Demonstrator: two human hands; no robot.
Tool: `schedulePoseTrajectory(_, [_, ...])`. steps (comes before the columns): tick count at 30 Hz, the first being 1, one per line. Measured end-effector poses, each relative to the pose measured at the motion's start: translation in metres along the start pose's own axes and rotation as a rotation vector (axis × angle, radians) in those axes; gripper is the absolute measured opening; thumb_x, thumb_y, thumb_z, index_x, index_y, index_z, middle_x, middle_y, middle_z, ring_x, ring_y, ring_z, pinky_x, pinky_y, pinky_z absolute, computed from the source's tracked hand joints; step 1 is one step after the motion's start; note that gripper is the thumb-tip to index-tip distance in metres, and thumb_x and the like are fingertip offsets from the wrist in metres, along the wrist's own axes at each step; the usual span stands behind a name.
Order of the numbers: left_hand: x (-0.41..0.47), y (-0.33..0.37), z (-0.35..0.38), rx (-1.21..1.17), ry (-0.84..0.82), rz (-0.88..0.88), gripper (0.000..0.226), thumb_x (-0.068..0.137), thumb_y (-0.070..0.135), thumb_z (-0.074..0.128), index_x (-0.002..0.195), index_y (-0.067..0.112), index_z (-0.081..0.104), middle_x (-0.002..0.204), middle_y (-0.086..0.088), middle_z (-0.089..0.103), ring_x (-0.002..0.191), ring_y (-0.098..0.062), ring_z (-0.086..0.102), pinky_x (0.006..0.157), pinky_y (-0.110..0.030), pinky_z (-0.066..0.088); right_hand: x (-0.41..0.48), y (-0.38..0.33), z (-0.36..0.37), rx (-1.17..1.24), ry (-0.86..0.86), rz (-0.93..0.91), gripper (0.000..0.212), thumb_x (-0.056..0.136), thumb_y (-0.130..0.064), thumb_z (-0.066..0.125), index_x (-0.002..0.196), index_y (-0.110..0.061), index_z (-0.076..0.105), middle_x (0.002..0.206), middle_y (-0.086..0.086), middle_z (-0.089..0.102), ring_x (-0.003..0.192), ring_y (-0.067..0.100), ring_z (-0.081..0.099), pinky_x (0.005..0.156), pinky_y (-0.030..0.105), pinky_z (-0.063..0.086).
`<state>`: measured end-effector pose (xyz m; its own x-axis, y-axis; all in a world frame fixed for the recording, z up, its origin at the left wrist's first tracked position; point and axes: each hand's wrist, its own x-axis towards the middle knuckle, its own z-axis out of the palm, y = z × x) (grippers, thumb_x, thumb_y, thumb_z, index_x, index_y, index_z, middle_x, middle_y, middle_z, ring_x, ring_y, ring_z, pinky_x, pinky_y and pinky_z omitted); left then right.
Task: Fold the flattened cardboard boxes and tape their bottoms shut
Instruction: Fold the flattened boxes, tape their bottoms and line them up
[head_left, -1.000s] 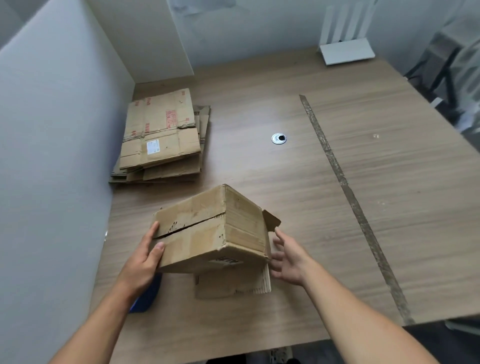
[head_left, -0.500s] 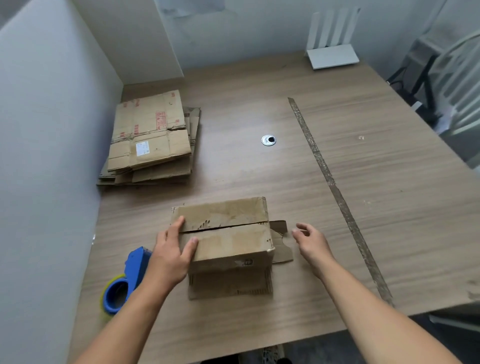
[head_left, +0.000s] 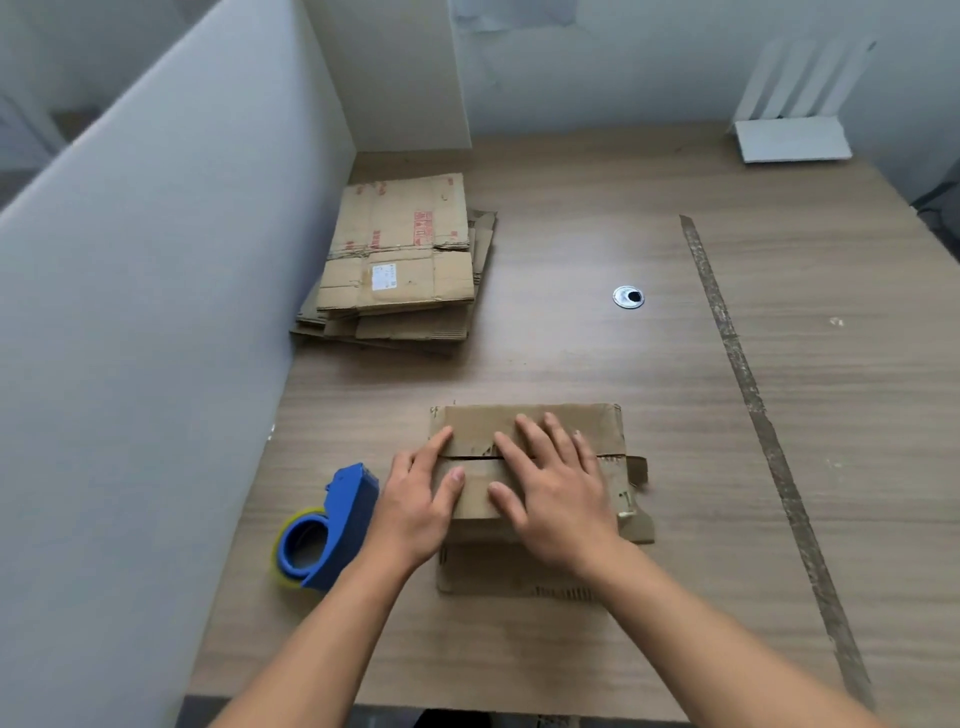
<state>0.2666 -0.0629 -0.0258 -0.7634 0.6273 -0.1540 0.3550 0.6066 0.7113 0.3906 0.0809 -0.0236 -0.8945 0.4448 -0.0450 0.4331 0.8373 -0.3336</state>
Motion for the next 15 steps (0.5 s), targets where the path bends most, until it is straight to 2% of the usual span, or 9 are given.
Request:
schedulePoseTrajectory(2, [0.001,-0.012,-0.005,-0.042,-0.007,0.029,0.053,0.096,0.044,0.056,0.147,0.042,0.039,0.131,0.003,0.050,0.120,-0.013,0.051,0.103,-0.028,0.039,-0.003,0.001,0.007,-0.077,0.093,-0.016,0.058,0.092,-0.060,0.035,0.139,-0.033,0.055,0.148,0.001,0.049,0.141,0.029,0.040,0.114,0.048,0.022])
schedulePoseTrajectory(4, [0.000,-0.025,-0.012,-0.094,-0.039,0.046,0.055,0.092,0.051,0.057,0.144,0.049,0.038,0.126,0.009,0.053,0.107,-0.006,0.057,0.097,-0.035,0.049,-0.005,0.006,0.010,-0.122,0.147,-0.041,0.054,0.093,-0.058,0.038,0.135,-0.032,0.059,0.142,0.002,0.054,0.135,0.031,0.046,0.111,0.052,0.029])
schedulePoseTrajectory(6, [-0.004,-0.035,-0.017,-0.102,-0.079,0.075,0.057,0.092,0.053,0.058,0.144,0.052,0.035,0.119,0.017,0.053,0.102,-0.001,0.057,0.091,-0.036,0.053,-0.004,0.005,0.008,-0.158,0.172,-0.053,0.052,0.093,-0.056,0.039,0.134,-0.032,0.060,0.137,0.003,0.056,0.130,0.032,0.049,0.108,0.056,0.034])
schedulePoseTrajectory(8, [-0.005,-0.041,-0.017,-0.095,-0.084,0.104,0.063,0.087,0.065,0.054,0.145,0.051,0.034,0.118,0.022,0.050,0.109,0.001,0.053,0.093,-0.034,0.052,-0.001,0.003,0.008,-0.192,0.179,-0.064,0.052,0.093,-0.055,0.039,0.134,-0.031,0.060,0.133,0.005,0.055,0.127,0.033,0.049,0.109,0.057,0.034])
schedulePoseTrajectory(10, [-0.002,-0.044,-0.016,-0.108,-0.077,0.108,0.067,0.081,0.071,0.049,0.143,0.050,0.035,0.119,0.016,0.051,0.114,0.000,0.050,0.096,-0.034,0.051,0.000,0.000,0.010,-0.181,0.174,-0.059,0.053,0.092,-0.054,0.039,0.134,-0.029,0.060,0.133,0.007,0.052,0.132,0.033,0.045,0.112,0.057,0.029])
schedulePoseTrajectory(13, [0.000,-0.042,-0.015,-0.130,-0.085,0.131,0.061,0.081,0.070,0.048,0.139,0.052,0.038,0.119,0.015,0.052,0.115,0.005,0.049,0.096,-0.030,0.049,0.000,0.001,0.014,-0.135,0.158,-0.049,0.053,0.094,-0.053,0.036,0.138,-0.031,0.055,0.149,0.006,0.045,0.144,0.031,0.034,0.116,0.052,0.022])
schedulePoseTrajectory(15, [-0.001,-0.044,-0.020,-0.152,-0.045,0.122,0.058,0.084,0.068,0.045,0.137,0.045,0.047,0.117,0.017,0.053,0.113,0.006,0.050,0.095,-0.028,0.048,0.000,0.003,0.016,-0.123,0.143,-0.059,0.053,0.096,-0.054,0.034,0.140,-0.032,0.052,0.155,0.003,0.042,0.146,0.026,0.034,0.116,0.049,0.022])
